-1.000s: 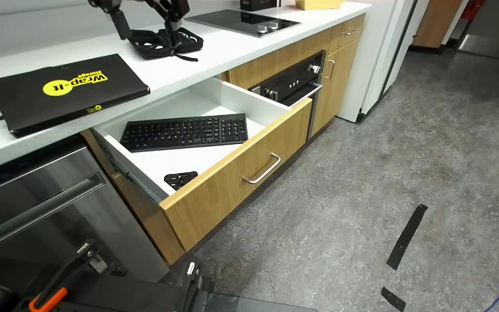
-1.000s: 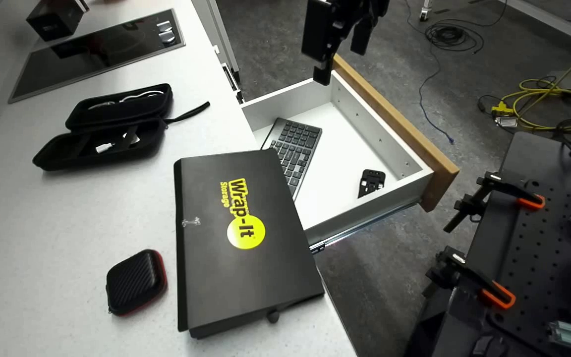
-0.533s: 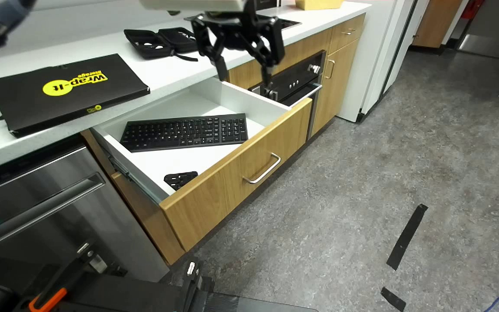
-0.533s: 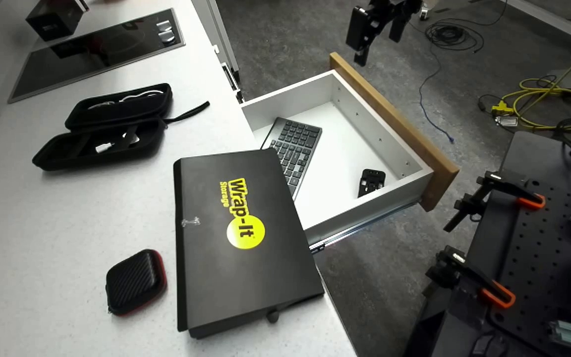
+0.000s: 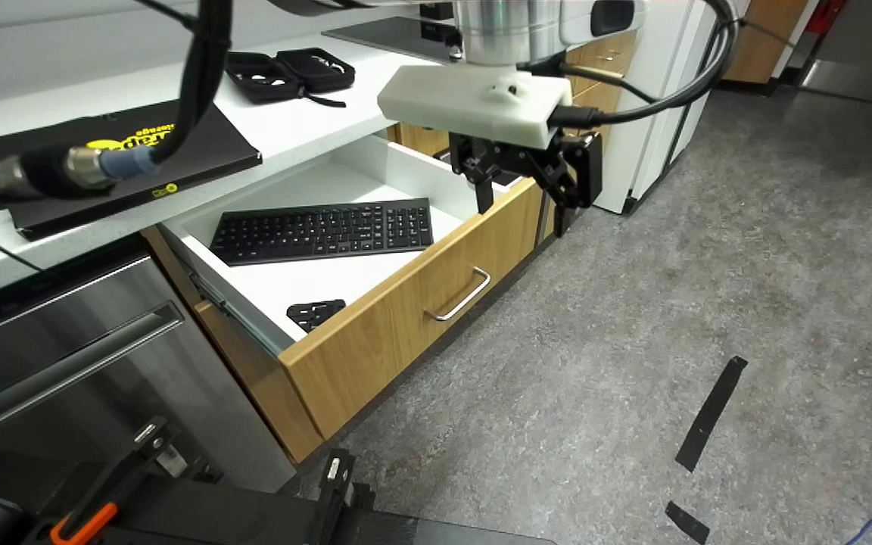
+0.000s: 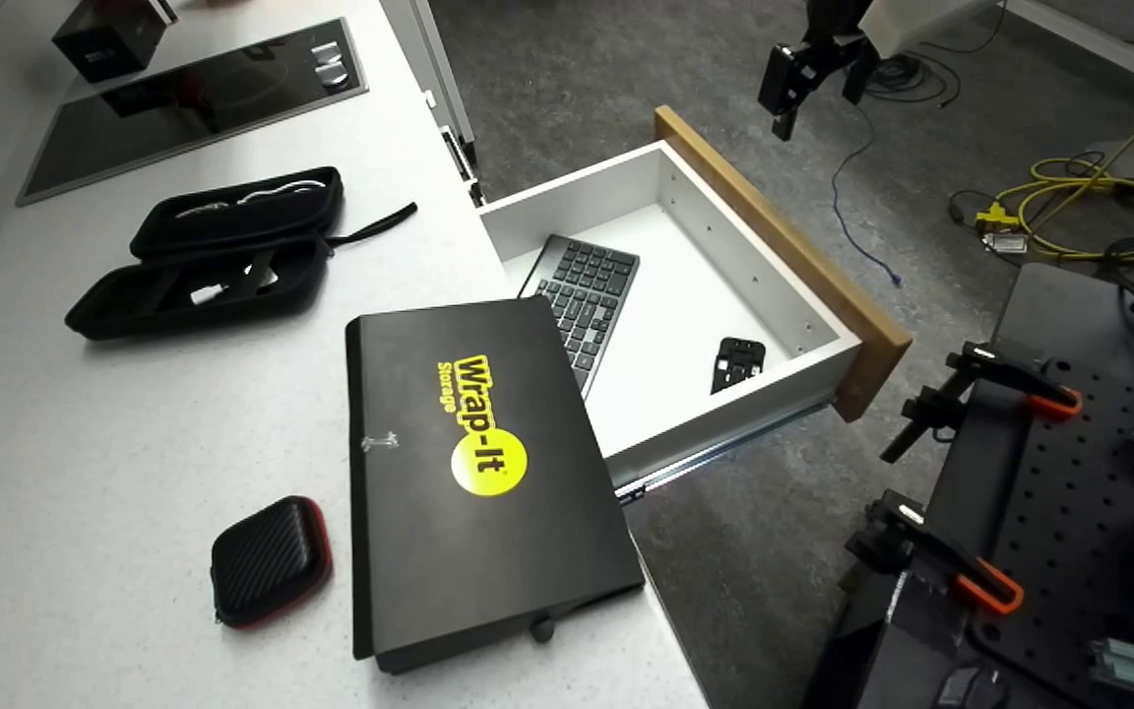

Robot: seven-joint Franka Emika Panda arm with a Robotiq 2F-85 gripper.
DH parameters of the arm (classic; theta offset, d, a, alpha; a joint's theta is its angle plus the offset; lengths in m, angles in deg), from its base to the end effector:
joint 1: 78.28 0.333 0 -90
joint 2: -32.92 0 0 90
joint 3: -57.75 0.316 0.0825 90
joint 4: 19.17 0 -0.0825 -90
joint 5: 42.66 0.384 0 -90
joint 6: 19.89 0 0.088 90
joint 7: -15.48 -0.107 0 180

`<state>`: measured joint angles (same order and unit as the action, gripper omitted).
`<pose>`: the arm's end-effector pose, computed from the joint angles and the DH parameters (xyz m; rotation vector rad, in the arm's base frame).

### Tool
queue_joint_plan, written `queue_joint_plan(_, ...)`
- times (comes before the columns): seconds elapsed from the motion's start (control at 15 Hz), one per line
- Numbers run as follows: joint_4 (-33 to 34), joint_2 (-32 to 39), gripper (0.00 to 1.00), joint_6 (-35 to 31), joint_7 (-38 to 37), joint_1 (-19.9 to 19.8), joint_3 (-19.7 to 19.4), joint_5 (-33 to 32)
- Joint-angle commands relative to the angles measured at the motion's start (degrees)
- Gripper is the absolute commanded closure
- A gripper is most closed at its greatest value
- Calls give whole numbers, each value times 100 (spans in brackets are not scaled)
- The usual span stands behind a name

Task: Close the drawer

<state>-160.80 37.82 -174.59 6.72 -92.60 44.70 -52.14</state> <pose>0.4390 -0.2218 0.2733 2.9257 -0.7219 0.1886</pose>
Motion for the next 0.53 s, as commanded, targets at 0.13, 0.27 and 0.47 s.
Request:
queue_joint_plan(0.13,16,-37,0,21,22,92,-44,19)
queue_joint_plan(0.27,214,425,0,-335,-919,169,-280,-1052)
queue_joint_plan(0.47,751,1216,0,-371,-1804,269,-679,-1720)
